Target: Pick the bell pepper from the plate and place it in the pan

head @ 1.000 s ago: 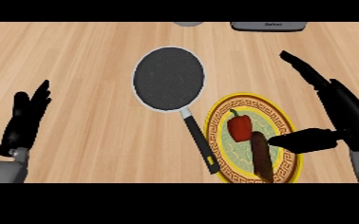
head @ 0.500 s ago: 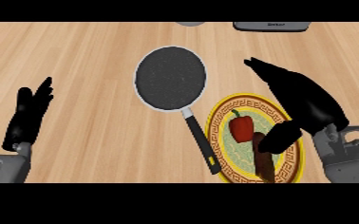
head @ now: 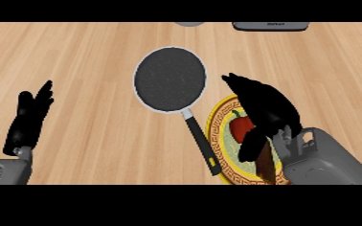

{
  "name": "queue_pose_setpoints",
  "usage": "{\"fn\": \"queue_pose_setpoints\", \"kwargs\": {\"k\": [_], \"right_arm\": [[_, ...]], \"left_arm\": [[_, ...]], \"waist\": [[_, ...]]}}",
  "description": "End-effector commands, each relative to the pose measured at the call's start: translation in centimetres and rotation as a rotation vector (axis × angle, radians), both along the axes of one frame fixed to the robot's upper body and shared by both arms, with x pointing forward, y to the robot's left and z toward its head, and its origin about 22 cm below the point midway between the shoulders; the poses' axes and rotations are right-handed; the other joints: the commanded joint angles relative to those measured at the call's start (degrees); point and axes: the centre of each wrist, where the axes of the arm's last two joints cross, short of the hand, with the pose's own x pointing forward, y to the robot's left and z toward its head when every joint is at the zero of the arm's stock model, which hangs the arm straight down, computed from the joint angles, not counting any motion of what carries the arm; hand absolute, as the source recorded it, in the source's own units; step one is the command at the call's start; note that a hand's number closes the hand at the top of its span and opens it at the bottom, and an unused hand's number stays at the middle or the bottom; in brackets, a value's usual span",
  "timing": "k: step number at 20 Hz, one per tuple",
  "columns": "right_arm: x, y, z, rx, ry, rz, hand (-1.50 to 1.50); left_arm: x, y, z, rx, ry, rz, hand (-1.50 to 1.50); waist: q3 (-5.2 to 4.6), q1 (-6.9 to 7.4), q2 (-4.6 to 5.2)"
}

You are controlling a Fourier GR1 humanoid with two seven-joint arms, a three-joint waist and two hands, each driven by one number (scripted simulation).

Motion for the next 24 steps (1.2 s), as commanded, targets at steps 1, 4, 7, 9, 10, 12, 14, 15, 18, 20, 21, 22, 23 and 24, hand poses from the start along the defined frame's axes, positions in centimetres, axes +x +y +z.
{"fn": "queue_pose_setpoints", "kwargs": {"k": [1,4,7,9,10,12,14,15,18,20,21,22,23,24], "right_arm": [[0.5,-0.3,-1.3,-0.072,0.032,-0.031,-1.50],[-0.4,-0.5,-2.4,-0.142,0.024,-0.043,-1.50],[-1.6,0.1,-4.8,-0.139,0.044,-0.029,-1.50],[1.6,-1.9,-4.2,-0.165,0.061,-0.039,-1.50],[0.3,-0.9,-3.4,-0.165,0.059,-0.036,-1.50],[-0.6,-0.6,-3.4,-0.152,0.072,-0.031,-1.50],[0.6,-0.2,-2.5,-0.142,0.075,-0.036,-1.50],[-0.3,-1.1,-4.2,-0.147,0.077,-0.034,-1.50],[0.2,-0.2,-5.0,-0.137,0.050,-0.025,-1.50],[1.3,1.1,-6.4,-0.143,0.072,-0.025,-1.50],[0.1,-1.0,-6.1,-0.162,0.074,-0.036,-1.50],[1.1,0.8,-7.0,-0.140,0.068,-0.033,-1.50],[1.0,0.8,-7.5,-0.139,0.062,-0.039,-1.50],[1.1,-0.3,-6.4,-0.146,0.072,-0.019,-1.50]], "left_arm": [[0.8,0.5,-0.3,0.004,0.010,0.009,0.00],[0.1,0.6,0.6,-0.013,0.000,-0.014,0.00],[0.8,-0.1,1.8,-0.014,0.009,-0.001,0.00],[1.6,0.3,1.8,0.003,0.006,0.009,0.00],[1.4,-0.1,0.6,-0.022,0.017,0.007,0.00],[-0.1,0.3,-1.3,0.015,0.002,0.005,0.00],[-0.7,-1.3,1.6,0.000,-0.015,0.003,0.00],[-0.9,1.0,1.3,0.011,-0.006,0.012,0.00],[0.4,-1.0,1.1,-0.005,-0.004,-0.008,0.00],[0.7,0.9,0.0,0.004,-0.013,0.017,0.00],[0.6,0.6,1.4,-0.008,-0.001,0.005,0.00],[0.0,-0.4,0.2,0.004,0.011,-0.007,0.00],[-0.8,0.4,0.3,0.003,0.004,0.004,0.00],[-0.5,-1.2,-1.6,-0.017,-0.002,-0.007,0.00]], "waist": [[0.03,-0.37,0.04],[0.03,-0.34,-0.04],[0.05,-0.45,-0.05],[0.04,-0.27,0.06],[0.03,-0.41,0.00],[0.03,-0.38,-0.03],[0.05,-0.01,-0.10],[0.05,-0.20,-0.05],[0.05,-0.23,-0.01],[0.03,-0.16,0.07],[0.04,-0.30,-0.01],[0.04,-0.14,0.02],[0.05,-0.09,0.01],[0.03,-0.27,0.01]]}}
